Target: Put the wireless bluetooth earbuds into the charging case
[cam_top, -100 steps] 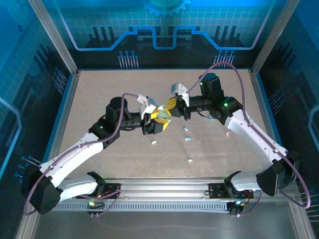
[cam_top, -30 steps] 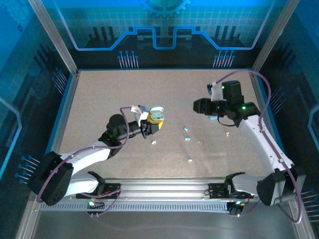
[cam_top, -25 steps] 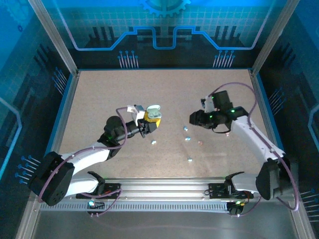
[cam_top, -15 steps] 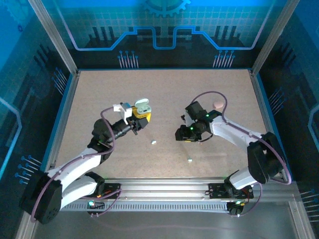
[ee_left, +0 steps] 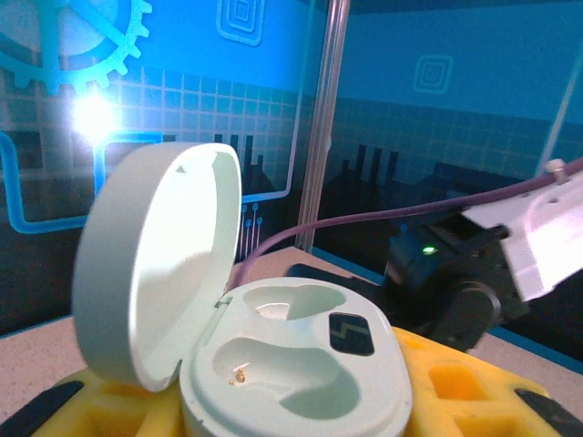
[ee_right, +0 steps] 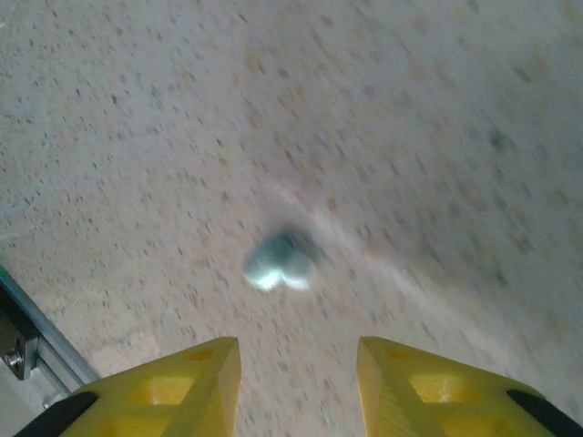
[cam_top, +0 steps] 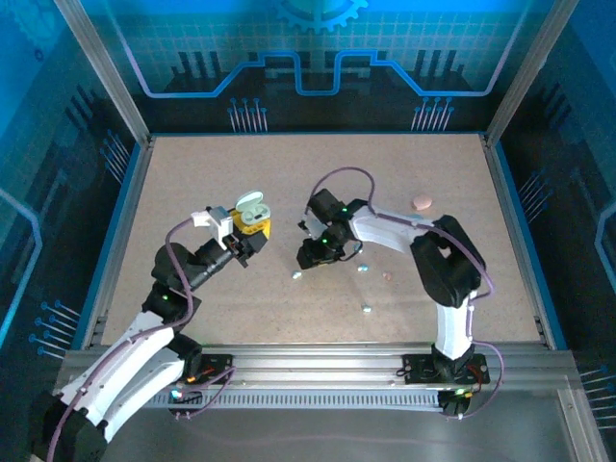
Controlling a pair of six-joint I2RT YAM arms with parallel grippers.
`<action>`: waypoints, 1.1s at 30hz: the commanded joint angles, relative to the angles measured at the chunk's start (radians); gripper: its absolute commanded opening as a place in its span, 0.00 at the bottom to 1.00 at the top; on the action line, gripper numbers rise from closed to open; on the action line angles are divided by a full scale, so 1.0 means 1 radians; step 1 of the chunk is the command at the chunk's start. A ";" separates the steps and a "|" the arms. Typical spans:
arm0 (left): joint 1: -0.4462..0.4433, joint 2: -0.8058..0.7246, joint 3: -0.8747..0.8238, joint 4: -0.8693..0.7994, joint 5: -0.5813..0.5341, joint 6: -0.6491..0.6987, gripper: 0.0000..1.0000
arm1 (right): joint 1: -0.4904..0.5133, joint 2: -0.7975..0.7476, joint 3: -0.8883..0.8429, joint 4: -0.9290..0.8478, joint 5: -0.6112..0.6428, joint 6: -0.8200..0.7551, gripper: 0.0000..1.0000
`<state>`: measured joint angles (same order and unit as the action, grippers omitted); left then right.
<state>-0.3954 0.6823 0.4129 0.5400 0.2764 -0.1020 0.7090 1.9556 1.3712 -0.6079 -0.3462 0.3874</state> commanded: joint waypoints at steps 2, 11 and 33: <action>0.006 -0.030 0.056 -0.080 -0.011 0.031 0.33 | 0.040 0.119 0.143 -0.064 -0.027 -0.089 0.39; 0.006 -0.027 0.075 -0.113 0.016 0.029 0.34 | 0.067 0.237 0.254 -0.138 -0.052 -0.153 0.36; 0.005 0.005 0.085 -0.100 0.046 0.010 0.35 | 0.086 0.081 0.068 -0.105 -0.171 -0.145 0.35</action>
<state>-0.3954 0.6891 0.4648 0.4156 0.2962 -0.0956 0.7715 2.0731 1.4513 -0.7101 -0.4770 0.2348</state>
